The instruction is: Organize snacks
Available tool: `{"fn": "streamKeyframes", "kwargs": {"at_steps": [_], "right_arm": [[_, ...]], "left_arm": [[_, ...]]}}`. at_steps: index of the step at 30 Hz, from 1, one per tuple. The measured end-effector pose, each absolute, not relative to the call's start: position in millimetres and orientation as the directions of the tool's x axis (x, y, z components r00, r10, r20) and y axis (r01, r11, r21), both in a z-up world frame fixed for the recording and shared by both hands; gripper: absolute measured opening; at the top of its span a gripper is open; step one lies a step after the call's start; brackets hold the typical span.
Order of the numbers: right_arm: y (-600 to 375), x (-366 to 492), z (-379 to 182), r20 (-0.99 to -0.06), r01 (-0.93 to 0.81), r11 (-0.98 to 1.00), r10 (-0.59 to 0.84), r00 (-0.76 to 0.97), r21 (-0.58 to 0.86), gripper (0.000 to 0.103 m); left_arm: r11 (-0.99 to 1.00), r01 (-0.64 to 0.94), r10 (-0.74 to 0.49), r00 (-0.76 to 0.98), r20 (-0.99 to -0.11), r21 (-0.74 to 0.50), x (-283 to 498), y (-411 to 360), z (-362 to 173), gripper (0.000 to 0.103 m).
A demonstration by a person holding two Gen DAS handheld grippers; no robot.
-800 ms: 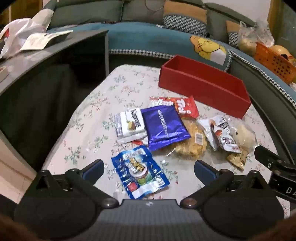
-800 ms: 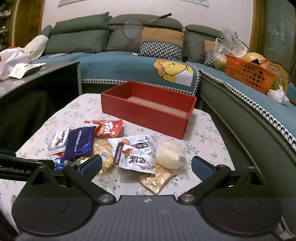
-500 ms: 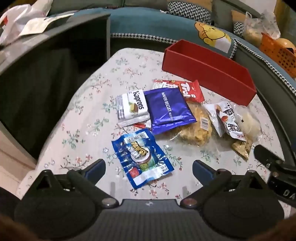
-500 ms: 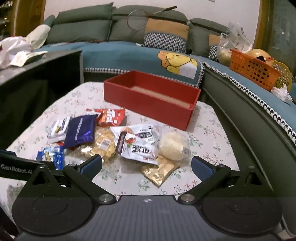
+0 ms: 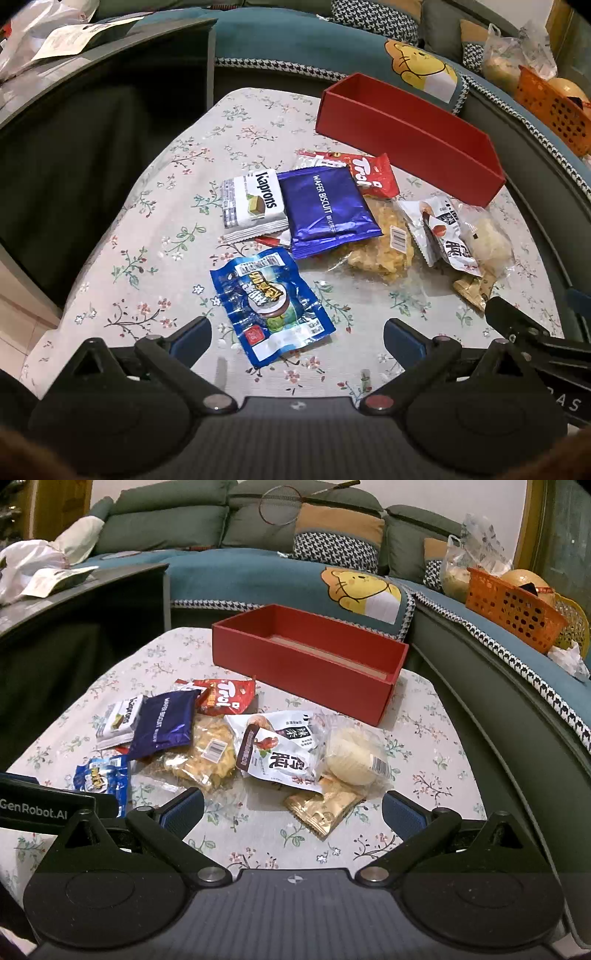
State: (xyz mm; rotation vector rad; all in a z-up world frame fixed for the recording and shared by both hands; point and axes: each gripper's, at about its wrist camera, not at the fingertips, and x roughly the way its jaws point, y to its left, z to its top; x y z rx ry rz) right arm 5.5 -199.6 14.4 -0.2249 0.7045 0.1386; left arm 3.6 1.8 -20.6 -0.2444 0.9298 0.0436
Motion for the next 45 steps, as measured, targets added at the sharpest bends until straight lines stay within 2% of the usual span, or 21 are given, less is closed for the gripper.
{"fn": "streamKeyframes", "kwargs": {"at_steps": [45], "right_arm": [[-200.3,8.8,7.1,-0.688,-0.206,0.968,0.052,0.724,-0.144,0.103]], "left_arm": [[0.97,-0.162,-0.056,0.576,-0.816,-0.181,1.8,2.4,-28.7,0.103]]}}
